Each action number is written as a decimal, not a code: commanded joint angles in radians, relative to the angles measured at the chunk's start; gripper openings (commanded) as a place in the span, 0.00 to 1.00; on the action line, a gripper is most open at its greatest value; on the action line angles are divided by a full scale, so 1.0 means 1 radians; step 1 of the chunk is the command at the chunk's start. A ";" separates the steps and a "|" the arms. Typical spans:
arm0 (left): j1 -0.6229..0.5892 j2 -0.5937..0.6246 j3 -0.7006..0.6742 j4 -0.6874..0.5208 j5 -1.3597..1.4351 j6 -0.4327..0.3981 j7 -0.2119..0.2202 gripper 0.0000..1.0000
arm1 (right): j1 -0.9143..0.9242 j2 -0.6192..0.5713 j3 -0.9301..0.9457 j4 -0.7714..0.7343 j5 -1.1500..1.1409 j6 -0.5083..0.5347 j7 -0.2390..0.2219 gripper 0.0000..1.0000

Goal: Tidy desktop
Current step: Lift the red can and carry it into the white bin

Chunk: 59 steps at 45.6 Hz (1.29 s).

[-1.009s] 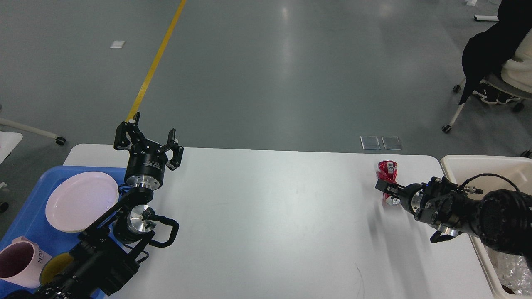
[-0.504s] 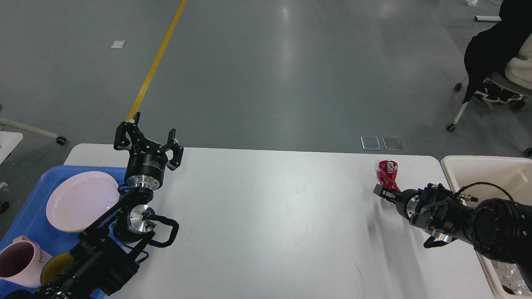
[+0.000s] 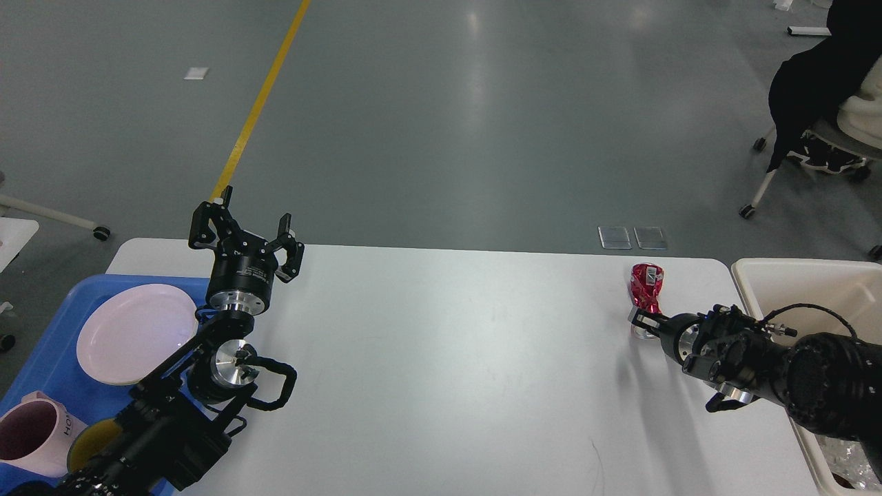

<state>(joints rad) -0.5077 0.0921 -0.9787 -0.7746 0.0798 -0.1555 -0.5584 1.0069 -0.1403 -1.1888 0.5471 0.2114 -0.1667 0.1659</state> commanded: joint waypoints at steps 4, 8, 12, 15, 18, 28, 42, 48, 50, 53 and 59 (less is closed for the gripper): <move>0.000 0.000 0.000 0.000 0.000 -0.001 0.000 0.96 | 0.001 -0.001 0.000 0.005 -0.001 0.001 0.001 0.00; 0.000 0.000 0.000 0.000 0.000 0.001 0.000 0.96 | 0.032 -0.010 -0.005 0.025 -0.015 0.003 0.001 0.00; 0.000 0.000 0.000 0.000 0.000 -0.001 0.000 0.96 | 0.087 -0.060 -0.009 0.077 -0.024 0.004 0.012 0.00; 0.000 0.000 0.000 0.000 0.000 0.001 0.000 0.96 | 0.148 -0.102 -0.008 0.140 -0.047 0.010 0.030 0.00; 0.000 0.000 0.000 0.000 0.000 0.001 0.000 0.96 | 0.225 -0.142 -0.015 0.244 -0.092 0.013 0.055 0.00; 0.000 0.000 0.000 0.000 0.000 0.001 0.000 0.96 | 0.593 -0.269 -0.191 0.701 -0.286 0.052 0.075 0.00; 0.000 0.000 0.000 0.000 0.000 -0.001 0.000 0.96 | 0.966 -0.251 -0.434 1.089 -0.389 0.053 0.277 0.00; 0.000 0.000 0.000 0.000 0.000 -0.001 0.000 0.96 | 1.044 -0.206 -0.446 1.183 -0.391 0.056 0.323 0.00; 0.000 0.000 0.000 0.000 0.000 0.001 0.000 0.96 | 1.059 -0.196 -0.443 1.192 -0.391 0.059 0.325 0.00; 0.000 0.000 0.000 0.000 0.000 0.001 0.000 0.96 | 1.069 -0.180 -0.433 1.192 -0.388 0.088 0.317 0.00; 0.000 0.000 0.000 0.000 0.000 -0.001 0.000 0.96 | 1.075 -0.188 -0.416 1.174 -0.383 0.167 0.314 0.00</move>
<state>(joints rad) -0.5077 0.0921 -0.9787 -0.7747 0.0798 -0.1557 -0.5584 2.0741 -0.3242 -1.6167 1.7333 -0.1760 -0.0575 0.4832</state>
